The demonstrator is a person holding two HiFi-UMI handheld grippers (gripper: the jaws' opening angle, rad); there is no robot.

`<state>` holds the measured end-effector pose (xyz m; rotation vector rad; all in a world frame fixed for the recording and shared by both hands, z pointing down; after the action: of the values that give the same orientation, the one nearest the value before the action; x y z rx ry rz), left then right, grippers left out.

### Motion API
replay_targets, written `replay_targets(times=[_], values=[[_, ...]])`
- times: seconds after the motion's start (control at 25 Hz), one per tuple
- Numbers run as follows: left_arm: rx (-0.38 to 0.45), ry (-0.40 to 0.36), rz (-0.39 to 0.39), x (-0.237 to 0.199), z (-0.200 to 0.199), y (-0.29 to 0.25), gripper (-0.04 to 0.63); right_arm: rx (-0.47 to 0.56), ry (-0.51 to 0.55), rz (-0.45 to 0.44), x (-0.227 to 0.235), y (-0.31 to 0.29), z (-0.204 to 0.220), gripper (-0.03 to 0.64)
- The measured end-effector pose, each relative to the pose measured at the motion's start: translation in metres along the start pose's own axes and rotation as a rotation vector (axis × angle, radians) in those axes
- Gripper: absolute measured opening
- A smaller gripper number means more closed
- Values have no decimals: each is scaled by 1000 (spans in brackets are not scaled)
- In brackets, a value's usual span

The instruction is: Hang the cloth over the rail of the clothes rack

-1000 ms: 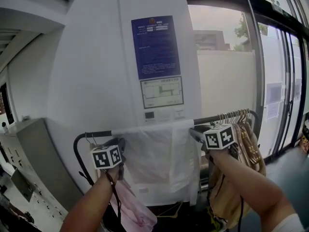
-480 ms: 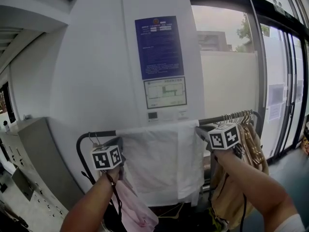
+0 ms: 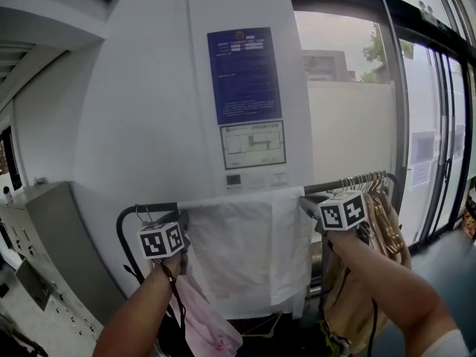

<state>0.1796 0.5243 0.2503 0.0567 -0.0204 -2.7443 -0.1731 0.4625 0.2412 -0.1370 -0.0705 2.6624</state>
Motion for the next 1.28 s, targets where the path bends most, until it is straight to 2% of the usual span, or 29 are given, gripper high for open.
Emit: replay_targets(times=[0.12, 0.4, 0.6, 0.92, 1.28], values=[[10, -19, 14, 3, -1, 0, 14, 0, -4, -2, 0, -1, 2, 8], [12, -44, 27, 2, -6, 7, 9, -8, 11, 7, 1, 0, 1, 8], [18, -52, 23, -3, -19, 21, 9, -15, 19, 42, 17, 19, -2, 6], [4, 41, -22, -44, -32, 36, 9, -5, -49, 176, 75, 59, -10, 5], [8, 71, -24, -49, -29, 32, 11, -3, -78, 188, 82, 65, 3, 8]])
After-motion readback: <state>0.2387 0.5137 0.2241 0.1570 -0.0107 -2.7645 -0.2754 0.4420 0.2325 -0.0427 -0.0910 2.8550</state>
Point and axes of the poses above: the fingertips, and each gripper's own axes: y backward along the fingers, x to its right, z out of its underside, the point moved 1 cm from there along y, backward along the fingers
